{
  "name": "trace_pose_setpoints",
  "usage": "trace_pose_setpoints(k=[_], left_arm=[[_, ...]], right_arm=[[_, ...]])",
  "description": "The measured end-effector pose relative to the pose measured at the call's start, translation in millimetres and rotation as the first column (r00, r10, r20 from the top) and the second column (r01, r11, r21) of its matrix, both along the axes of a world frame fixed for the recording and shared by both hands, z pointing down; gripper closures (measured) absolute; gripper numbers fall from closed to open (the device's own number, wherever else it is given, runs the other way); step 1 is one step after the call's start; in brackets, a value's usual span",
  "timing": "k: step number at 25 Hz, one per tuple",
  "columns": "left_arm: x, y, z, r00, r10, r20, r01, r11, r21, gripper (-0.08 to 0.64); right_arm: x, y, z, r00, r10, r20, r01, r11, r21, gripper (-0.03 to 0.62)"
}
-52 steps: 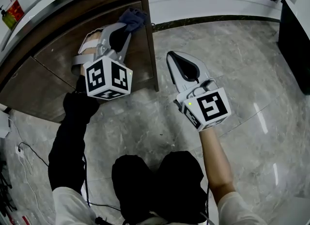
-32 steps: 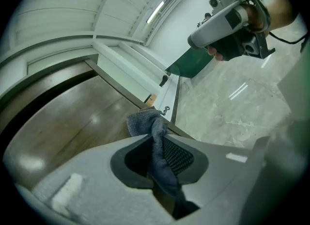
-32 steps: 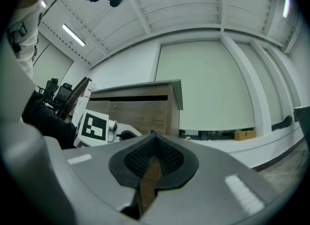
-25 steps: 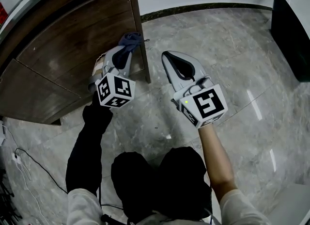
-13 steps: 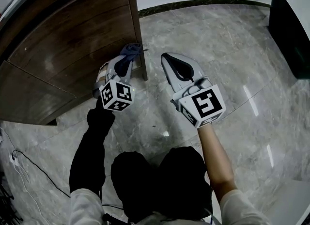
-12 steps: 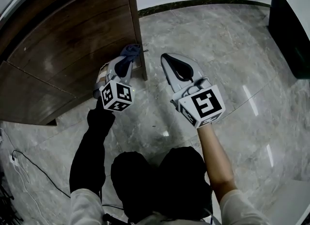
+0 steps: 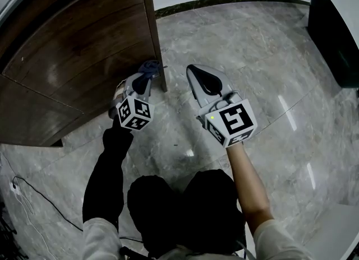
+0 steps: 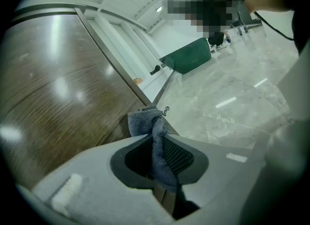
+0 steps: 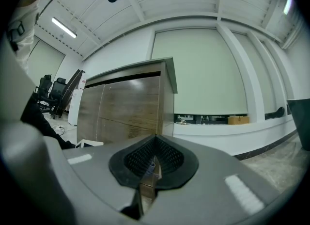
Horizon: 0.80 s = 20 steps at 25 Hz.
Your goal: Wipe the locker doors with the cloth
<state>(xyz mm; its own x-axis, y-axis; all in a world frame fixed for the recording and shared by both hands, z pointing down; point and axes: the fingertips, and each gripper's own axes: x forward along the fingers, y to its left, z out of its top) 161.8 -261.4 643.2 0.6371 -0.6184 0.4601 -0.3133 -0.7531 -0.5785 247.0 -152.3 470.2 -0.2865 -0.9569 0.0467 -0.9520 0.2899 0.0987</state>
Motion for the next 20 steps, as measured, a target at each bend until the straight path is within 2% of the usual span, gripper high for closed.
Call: trace_pose_setpoints(k=[8, 11, 16, 20], left_arm=[[-5.5, 2.0, 32.4, 0.999, 0.000, 0.051, 0.003, 0.998, -0.063, 0.491], [-6.6, 5.3, 32.1, 0.998, 0.016, 0.059, -0.012, 0.998, -0.062, 0.491], [-4.0, 24.6, -9.6, 0.998, 0.060, -0.012, -0.060, 0.998, 0.017, 0.490], [-12.3, 38.5, -65.7, 0.992, 0.068, -0.109, -0.057, 0.994, 0.097, 0.491]], right_arm=[[3.9, 5.8, 18.8, 1.000, 0.016, 0.004, -0.016, 0.999, -0.040, 0.588], [2.6, 9.0, 20.4, 1.000, 0.014, 0.001, -0.014, 0.999, -0.043, 0.588], [1.9, 11.6, 14.7, 1.000, 0.013, 0.001, -0.013, 0.999, -0.034, 0.588], [-3.3, 13.9, 12.1, 1.000, 0.008, 0.009, -0.008, 1.000, -0.028, 0.587]])
